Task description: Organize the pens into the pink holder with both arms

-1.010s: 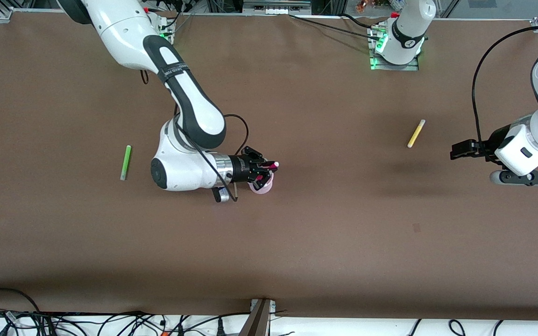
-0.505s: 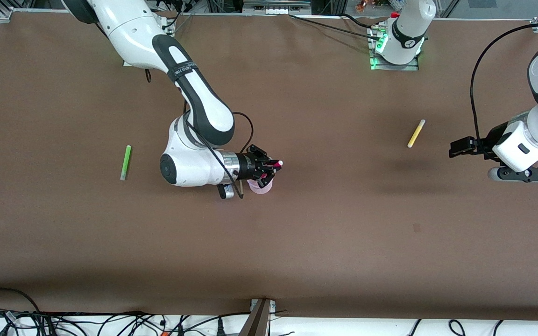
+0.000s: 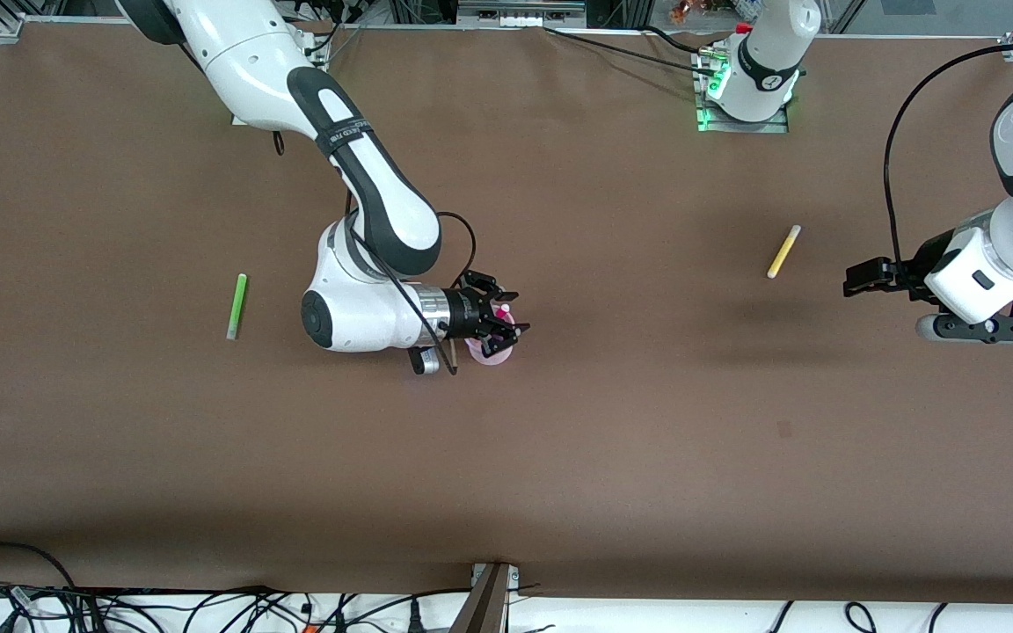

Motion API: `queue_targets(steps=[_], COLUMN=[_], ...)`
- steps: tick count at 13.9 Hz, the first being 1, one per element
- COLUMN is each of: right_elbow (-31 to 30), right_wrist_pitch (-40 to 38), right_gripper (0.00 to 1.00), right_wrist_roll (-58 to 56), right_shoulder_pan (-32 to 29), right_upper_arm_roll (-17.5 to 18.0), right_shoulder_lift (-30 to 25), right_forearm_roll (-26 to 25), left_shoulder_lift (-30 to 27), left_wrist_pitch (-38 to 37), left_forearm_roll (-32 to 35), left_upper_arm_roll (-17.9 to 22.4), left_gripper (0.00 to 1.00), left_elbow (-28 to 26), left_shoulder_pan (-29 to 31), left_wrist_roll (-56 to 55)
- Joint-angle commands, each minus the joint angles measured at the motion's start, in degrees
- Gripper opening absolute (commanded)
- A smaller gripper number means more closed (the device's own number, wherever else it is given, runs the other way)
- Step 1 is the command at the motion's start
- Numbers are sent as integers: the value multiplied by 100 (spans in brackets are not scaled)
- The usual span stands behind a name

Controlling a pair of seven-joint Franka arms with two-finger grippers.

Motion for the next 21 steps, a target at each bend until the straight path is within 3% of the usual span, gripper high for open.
queue_targets(steps=[1, 4, 6, 10, 12, 14, 18, 21], right_elbow=[-59, -67, -59, -24, -58, -373, -1489, -1535], right_wrist_pitch=[49, -39, -424, -1383, -1410, -1559, -1647, -2094], right_gripper=[99, 100, 100, 100, 100, 100, 100, 100], right_wrist_roll=[-38, -3, -238, -1890, -2382, -3232, -4525, -5195], right_shoulder_pan=[15, -2, -64, -187, -187, -179, -187, -187], right_upper_arm_roll=[-24, -50, -435, -1209, -1351, -1360, -1675, -1904], right_shoulder_lift=[-114, -439, -632, -1019, -1265, -1747, -2960, -3383], right_forearm_roll=[-278, -956, -1227, -1343, -1919, -2817, -3487, -3917], left_shoulder_lift=[-104, -104, -104, -104, -95, -95, -95, -104], left_wrist_pitch=[119, 119, 119, 119, 119, 110, 110, 110], left_forearm_roll=[127, 127, 127, 127, 127, 127, 127, 127], left_upper_arm_roll=[-26, -26, -26, -26, -26, -26, -26, -26], left_gripper=[100, 100, 100, 100, 100, 100, 100, 100], left_elbow=[-121, -121, -121, -121, -121, -121, -121, -121], left_shoulder_pan=[10, 19, 19, 10, 1, -16, -34, -34], left_wrist_roll=[81, 81, 81, 81, 29, 20, 11, 11])
